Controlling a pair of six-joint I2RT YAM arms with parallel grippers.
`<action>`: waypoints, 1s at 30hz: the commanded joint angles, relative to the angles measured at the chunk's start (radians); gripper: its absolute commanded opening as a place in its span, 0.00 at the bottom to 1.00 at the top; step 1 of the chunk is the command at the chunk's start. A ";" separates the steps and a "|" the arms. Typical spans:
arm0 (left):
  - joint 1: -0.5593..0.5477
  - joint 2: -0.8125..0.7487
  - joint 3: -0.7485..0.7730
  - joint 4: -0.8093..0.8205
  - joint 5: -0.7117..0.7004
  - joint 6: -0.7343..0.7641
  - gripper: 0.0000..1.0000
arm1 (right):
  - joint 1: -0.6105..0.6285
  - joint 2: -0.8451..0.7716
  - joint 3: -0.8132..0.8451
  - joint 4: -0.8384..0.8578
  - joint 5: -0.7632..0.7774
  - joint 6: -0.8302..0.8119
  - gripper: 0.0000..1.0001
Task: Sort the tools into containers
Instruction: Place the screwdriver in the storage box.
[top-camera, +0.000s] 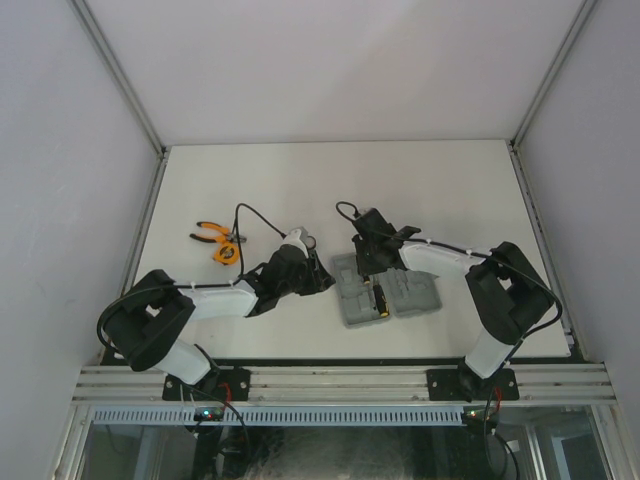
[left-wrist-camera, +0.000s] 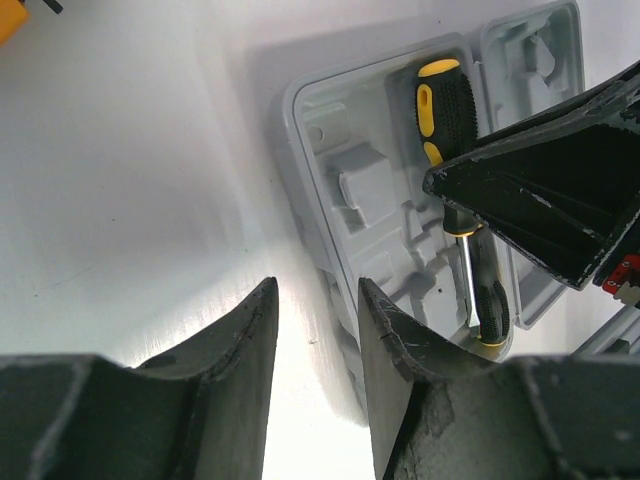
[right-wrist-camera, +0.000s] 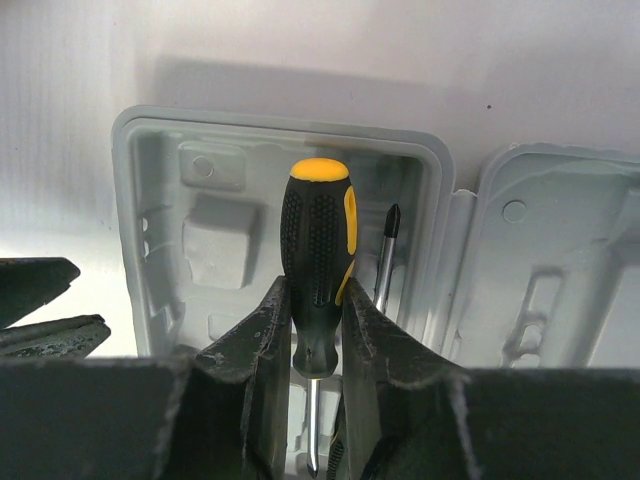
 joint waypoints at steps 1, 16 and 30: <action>-0.002 -0.031 -0.021 0.011 -0.016 -0.011 0.41 | 0.001 -0.031 0.021 -0.003 0.024 0.015 0.04; -0.002 -0.148 0.004 -0.135 -0.007 0.017 0.42 | -0.016 -0.022 0.022 -0.030 0.075 0.071 0.28; -0.003 -0.205 0.051 -0.284 -0.019 0.054 0.43 | -0.022 -0.035 0.021 -0.019 0.042 0.135 0.43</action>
